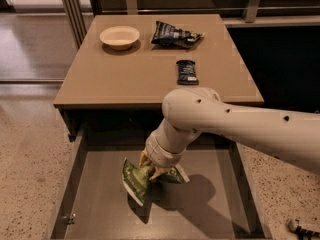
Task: Place green jalapeno chip bag into top drawer
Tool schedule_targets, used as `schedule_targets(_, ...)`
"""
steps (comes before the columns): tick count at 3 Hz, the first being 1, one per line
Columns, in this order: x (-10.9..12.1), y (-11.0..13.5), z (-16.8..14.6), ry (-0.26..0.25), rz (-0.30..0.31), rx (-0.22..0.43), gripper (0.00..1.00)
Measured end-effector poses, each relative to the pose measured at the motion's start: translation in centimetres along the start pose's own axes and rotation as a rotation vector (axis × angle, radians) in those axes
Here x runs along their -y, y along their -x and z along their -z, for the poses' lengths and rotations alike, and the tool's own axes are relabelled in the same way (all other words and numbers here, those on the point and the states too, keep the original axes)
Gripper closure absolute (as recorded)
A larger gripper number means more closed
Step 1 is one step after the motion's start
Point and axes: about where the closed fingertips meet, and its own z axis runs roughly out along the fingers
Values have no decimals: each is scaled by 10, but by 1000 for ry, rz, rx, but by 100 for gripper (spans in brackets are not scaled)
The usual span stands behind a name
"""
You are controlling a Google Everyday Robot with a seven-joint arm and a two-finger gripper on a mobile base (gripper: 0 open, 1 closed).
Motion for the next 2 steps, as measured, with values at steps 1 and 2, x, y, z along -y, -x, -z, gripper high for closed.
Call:
schedule_targets(1, 2, -7, -23, 23, 2, -10, 100)
schedule_targets(2, 5, -13, -45, 53, 9, -20, 100)
